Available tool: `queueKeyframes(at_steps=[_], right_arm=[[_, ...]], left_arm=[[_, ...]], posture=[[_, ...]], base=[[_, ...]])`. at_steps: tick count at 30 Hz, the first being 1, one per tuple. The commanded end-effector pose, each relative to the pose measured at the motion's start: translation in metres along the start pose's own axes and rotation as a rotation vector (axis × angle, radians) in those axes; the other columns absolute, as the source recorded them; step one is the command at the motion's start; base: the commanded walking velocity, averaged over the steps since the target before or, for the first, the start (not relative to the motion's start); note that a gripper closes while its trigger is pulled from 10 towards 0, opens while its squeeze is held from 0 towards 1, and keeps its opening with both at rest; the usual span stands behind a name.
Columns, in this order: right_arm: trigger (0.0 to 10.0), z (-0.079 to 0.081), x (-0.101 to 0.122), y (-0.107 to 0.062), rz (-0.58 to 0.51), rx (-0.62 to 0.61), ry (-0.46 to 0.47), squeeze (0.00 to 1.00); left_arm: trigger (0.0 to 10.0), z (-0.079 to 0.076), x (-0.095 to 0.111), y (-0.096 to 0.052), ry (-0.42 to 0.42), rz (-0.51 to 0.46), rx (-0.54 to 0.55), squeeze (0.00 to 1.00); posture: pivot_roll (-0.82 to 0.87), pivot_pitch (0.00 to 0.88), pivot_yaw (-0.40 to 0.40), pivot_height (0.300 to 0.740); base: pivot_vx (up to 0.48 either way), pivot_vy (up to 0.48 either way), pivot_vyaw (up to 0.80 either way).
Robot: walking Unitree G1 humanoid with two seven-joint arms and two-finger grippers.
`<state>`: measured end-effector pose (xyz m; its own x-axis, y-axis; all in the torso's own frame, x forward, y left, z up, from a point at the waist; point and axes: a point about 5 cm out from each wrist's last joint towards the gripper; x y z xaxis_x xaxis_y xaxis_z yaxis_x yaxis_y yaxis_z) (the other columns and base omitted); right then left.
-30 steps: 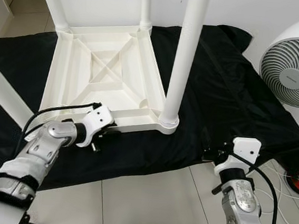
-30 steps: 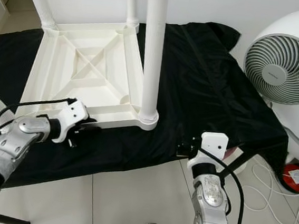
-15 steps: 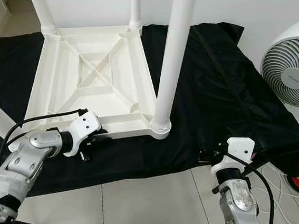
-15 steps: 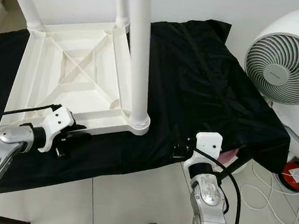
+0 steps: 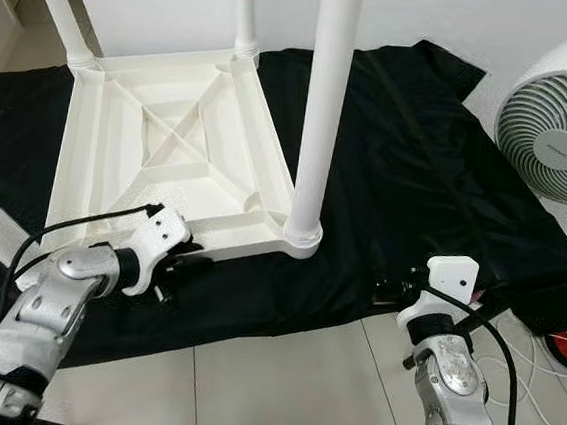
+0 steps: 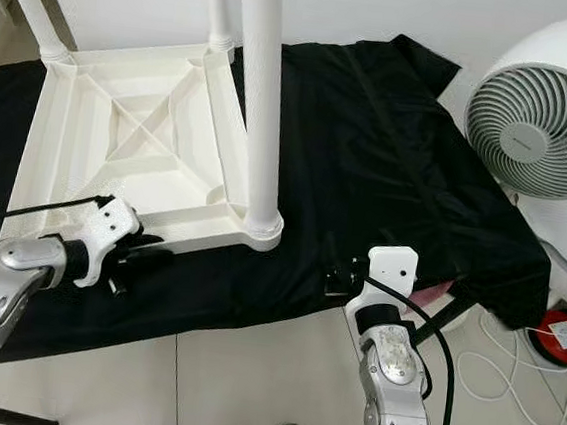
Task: Building children table
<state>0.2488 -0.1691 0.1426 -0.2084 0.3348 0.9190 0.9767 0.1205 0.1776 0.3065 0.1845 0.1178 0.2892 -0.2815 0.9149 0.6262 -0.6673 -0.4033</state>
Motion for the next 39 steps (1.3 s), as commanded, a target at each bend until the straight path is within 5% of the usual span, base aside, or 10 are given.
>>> queueKeyframes(at_steps=[1, 2, 4, 16, 17, 20, 21, 37, 38, 39], right_arm=[[10.0, 0.002, -0.002, 0.000, 0.012, 0.013, 0.007, 0.00], [10.0, 0.002, -0.001, 0.000, 0.011, 0.012, 0.007, 0.00], [10.0, 0.003, -0.001, 0.000, 0.011, 0.013, 0.008, 0.00], [10.0, 0.006, -0.003, -0.001, 0.020, 0.027, 0.008, 0.00], [10.0, 0.007, -0.003, -0.001, 0.018, 0.035, 0.007, 0.00], [10.0, 0.008, -0.002, -0.001, 0.015, 0.050, 0.004, 0.00], [10.0, 0.009, -0.002, -0.001, 0.016, 0.055, 0.002, 0.00], [10.0, 0.012, -0.002, 0.000, 0.009, 0.090, 0.002, 0.00], [10.0, 0.013, -0.002, 0.000, 0.009, 0.095, 0.002, 0.00], [10.0, 0.013, -0.003, 0.000, 0.008, 0.098, 0.002, 0.00]], left_arm=[[0.0, 0.019, -0.020, -0.005, -0.085, 0.012, 0.264, 0.00], [8.4, 0.023, -0.017, -0.002, -0.076, 0.005, 0.283, 0.00], [10.0, 0.027, -0.013, 0.000, -0.061, 0.003, 0.300, 0.00], [10.0, 0.034, -0.004, -0.003, 0.003, -0.007, 0.231, 0.10], [10.0, 0.033, -0.005, -0.004, 0.013, 0.004, 0.215, 1.00], [10.0, 0.033, -0.009, -0.007, 0.035, 0.033, 0.200, 1.00], [10.0, 0.035, -0.014, -0.011, 0.051, 0.057, 0.205, 0.00], [10.0, 0.054, -0.018, -0.034, 0.041, 0.068, 0.263, 0.00], [10.0, 0.051, -0.018, -0.034, 0.035, 0.060, 0.241, 1.00], [10.0, 0.047, -0.018, -0.033, 0.015, 0.048, 0.203, 1.00]], posture=[[-0.15, 0.117, 0.056, 0.740], [-0.15, 0.119, 0.056, 0.740], [-0.15, 0.119, 0.056, 0.740], [-0.15, 0.119, 0.056, 0.740], [-0.14, 0.129, 0.055, 0.740], [-0.14, 0.129, 0.055, 0.740], [-0.14, 0.129, 0.049, 0.740], [-0.13, 0.118, 0.041, 0.740], [-0.13, 0.118, 0.041, 0.740], [-0.13, 0.118, 0.041, 0.740]], base=[[0.000, 0.000, 0.00], [0.000, 0.000, 0.00], [0.000, 0.000, 0.00], [0.000, 0.000, 0.00], [0.000, 0.000, 0.00], [0.000, 0.000, 0.00], [0.000, 0.000, 0.00], [0.000, 0.000, 0.00], [0.000, 0.000, 0.00], [0.000, 0.000, 0.00]])
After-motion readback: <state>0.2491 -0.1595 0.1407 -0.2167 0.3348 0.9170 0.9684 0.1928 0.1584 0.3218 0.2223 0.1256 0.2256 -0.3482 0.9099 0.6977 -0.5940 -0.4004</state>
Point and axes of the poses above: a point about 5 cm out from each wrist's last joint towards the gripper, its own y axis pointing out of the wrist towards the gripper, its own x axis along the axis of the wrist's last joint, z = x × y, and after that the axes turned 15 degrees about -y, right-handed
